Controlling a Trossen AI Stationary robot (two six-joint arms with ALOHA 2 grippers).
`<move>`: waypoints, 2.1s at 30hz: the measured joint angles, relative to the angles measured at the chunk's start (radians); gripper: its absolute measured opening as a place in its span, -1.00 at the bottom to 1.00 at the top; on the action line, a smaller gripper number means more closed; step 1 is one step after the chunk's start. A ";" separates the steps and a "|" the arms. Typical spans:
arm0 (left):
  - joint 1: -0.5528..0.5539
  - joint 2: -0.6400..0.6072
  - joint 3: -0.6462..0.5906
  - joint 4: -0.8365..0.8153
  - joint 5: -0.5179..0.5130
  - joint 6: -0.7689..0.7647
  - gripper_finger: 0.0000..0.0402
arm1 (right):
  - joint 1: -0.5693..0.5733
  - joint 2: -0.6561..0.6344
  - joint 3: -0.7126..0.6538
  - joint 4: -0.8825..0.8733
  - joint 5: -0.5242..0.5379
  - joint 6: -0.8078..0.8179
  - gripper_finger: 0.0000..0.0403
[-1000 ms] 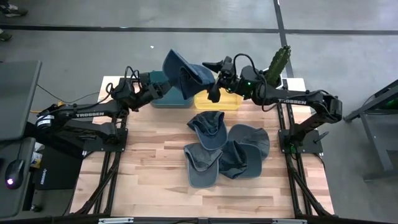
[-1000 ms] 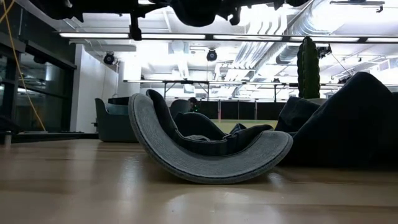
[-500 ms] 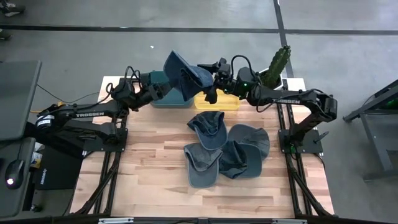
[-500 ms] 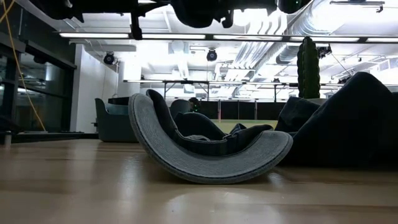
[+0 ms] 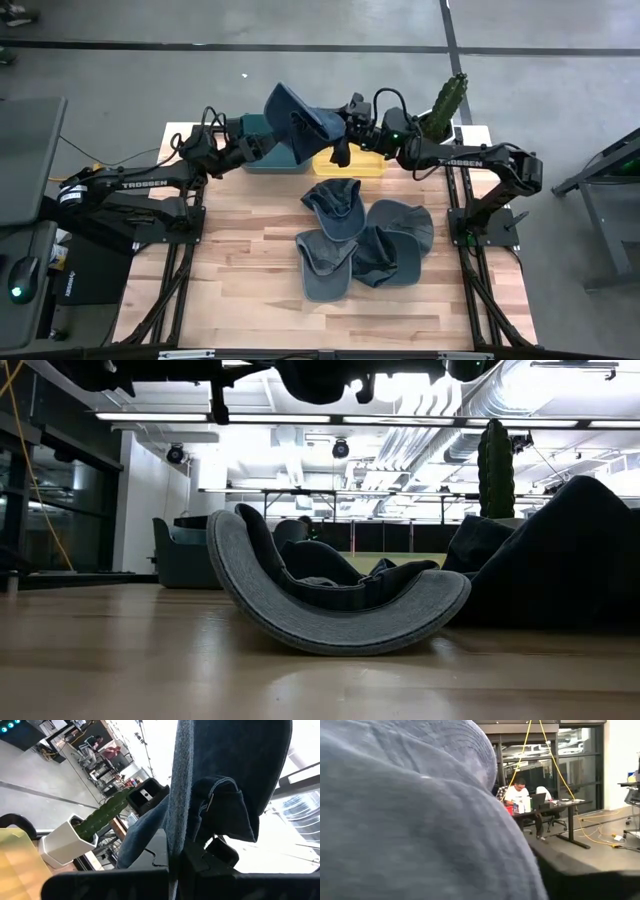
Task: Pick & Place hat
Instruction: Put the left blue cap into the blue bin
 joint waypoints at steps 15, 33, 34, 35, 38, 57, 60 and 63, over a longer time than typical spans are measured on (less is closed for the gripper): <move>0.000 0.000 0.000 -0.002 0.003 0.089 -0.99 | -0.023 0.000 0.000 -0.007 -0.086 0.060 -0.99; 0.000 -0.062 0.000 -0.030 0.007 0.266 0.35 | -0.094 -0.026 0.000 -0.159 -0.121 0.166 -1.00; 0.000 -0.090 0.000 -0.054 -0.017 0.298 0.38 | -0.100 -0.033 0.000 -0.175 -0.126 0.174 -1.00; 0.000 -0.121 0.001 -0.087 -0.045 0.329 0.39 | -0.108 -0.039 0.000 -0.192 -0.135 0.181 -1.00; 0.000 -0.221 0.001 -0.206 -0.162 0.409 0.40 | -0.129 -0.047 0.000 -0.233 -0.173 0.211 -1.00; 0.000 -0.373 0.001 -0.596 -0.276 0.447 0.41 | -0.324 0.087 0.147 -0.378 -0.774 0.647 -1.00; 0.000 -0.345 0.001 -0.607 -0.251 0.507 0.41 | -0.323 0.132 0.231 -0.417 -0.891 0.654 -1.00; 0.000 -0.315 0.001 -0.618 -0.220 0.554 0.41 | -0.316 0.169 0.316 -0.474 -0.959 0.641 -1.00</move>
